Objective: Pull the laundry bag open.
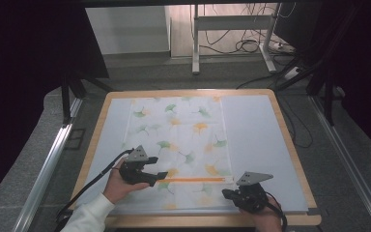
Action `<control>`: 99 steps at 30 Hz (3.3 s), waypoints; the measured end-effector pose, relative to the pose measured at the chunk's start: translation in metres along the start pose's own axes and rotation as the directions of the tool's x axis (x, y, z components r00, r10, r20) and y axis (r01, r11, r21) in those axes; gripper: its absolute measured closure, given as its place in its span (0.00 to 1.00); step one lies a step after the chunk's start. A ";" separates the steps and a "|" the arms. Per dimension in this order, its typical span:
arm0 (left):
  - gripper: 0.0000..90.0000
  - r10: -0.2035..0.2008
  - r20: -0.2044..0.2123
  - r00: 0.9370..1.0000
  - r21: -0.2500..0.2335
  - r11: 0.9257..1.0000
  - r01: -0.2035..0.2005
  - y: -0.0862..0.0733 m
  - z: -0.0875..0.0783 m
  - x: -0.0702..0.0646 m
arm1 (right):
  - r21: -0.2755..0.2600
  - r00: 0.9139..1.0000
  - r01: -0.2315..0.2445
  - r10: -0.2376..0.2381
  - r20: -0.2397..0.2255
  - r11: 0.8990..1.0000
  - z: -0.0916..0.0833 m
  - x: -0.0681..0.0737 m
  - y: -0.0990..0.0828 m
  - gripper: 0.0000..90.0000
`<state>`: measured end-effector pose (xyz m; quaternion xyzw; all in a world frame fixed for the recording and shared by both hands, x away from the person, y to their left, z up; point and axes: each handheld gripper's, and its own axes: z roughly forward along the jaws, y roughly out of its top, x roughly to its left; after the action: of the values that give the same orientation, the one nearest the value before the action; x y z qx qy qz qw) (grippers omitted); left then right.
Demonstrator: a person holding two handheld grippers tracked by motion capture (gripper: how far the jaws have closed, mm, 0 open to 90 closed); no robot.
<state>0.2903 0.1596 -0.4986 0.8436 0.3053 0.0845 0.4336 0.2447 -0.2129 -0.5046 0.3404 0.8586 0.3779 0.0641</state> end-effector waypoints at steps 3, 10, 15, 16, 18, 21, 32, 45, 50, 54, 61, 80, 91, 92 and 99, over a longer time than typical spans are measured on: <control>0.33 0.007 0.007 1.000 0.006 1.000 -0.007 0.004 0.005 -0.003 | 0.006 1.000 -0.004 0.004 0.005 1.000 0.001 -0.002 -0.001 0.99; 0.35 0.015 0.037 0.999 0.012 1.000 -0.016 0.009 0.016 -0.008 | 0.023 1.000 -0.008 0.008 0.004 1.000 0.003 -0.006 -0.001 0.98; 0.36 0.017 0.060 0.998 0.015 1.000 -0.018 0.013 0.023 -0.011 | 0.028 1.000 -0.009 0.009 0.001 1.000 0.004 -0.007 -0.001 0.99; 0.36 0.012 0.067 0.998 0.014 1.000 -0.013 0.013 0.024 -0.012 | 0.029 1.000 -0.008 0.008 0.001 1.000 0.004 -0.007 -0.001 0.98; 0.36 0.020 0.065 0.998 0.019 1.000 -0.022 0.015 0.027 -0.013 | 0.036 1.000 -0.005 0.005 0.000 0.999 0.005 -0.006 -0.001 0.98; 0.36 0.029 0.074 0.997 0.023 0.999 -0.031 0.019 0.033 -0.017 | 0.040 1.000 -0.001 0.001 0.001 0.999 0.006 -0.006 -0.001 0.98; 0.40 0.056 0.093 0.994 0.024 0.998 -0.059 0.029 0.045 -0.026 | 0.034 1.000 -0.006 0.006 0.008 0.999 0.005 -0.008 -0.002 0.98; 0.42 0.084 0.107 0.991 0.041 0.995 -0.089 0.044 0.066 -0.039 | 0.031 1.000 -0.022 0.022 0.012 0.999 0.004 -0.011 -0.003 0.99; 0.42 0.096 0.114 0.989 0.040 0.994 -0.101 0.053 0.071 -0.044 | 0.032 1.000 -0.024 0.024 0.011 0.999 0.004 -0.013 -0.003 0.99; 0.43 0.110 0.115 0.987 0.038 0.993 -0.115 0.060 0.076 -0.049 | 0.035 1.000 -0.027 0.027 0.012 0.999 0.004 -0.014 -0.004 0.99; 0.45 0.125 0.127 0.984 0.043 0.990 -0.131 0.066 0.083 -0.053 | 0.038 0.999 -0.031 0.030 0.009 0.999 0.005 -0.014 -0.004 0.99; 0.49 0.168 0.156 0.973 0.075 0.981 -0.181 0.087 0.117 -0.070 | 0.040 1.000 -0.030 0.030 0.011 0.999 0.005 -0.015 -0.004 0.99; 0.51 0.200 0.150 0.968 0.070 0.975 -0.212 0.091 0.133 -0.073 | 0.043 0.999 -0.032 0.031 0.013 0.999 0.004 -0.015 -0.003 0.99; 0.51 0.201 0.150 0.968 0.077 0.974 -0.214 0.091 0.135 -0.073 | 0.045 0.999 -0.033 0.033 0.014 0.998 0.005 -0.016 -0.004 0.99; 0.51 0.199 0.166 0.966 0.099 0.971 -0.217 0.092 0.148 -0.078 | 0.048 0.999 -0.037 0.037 0.015 0.998 0.006 -0.017 -0.003 0.99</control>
<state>0.3291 -0.0271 -0.5079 0.8988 0.1850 0.0460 0.3947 0.2575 -0.2216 -0.5133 0.3604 0.8606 0.3556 0.0547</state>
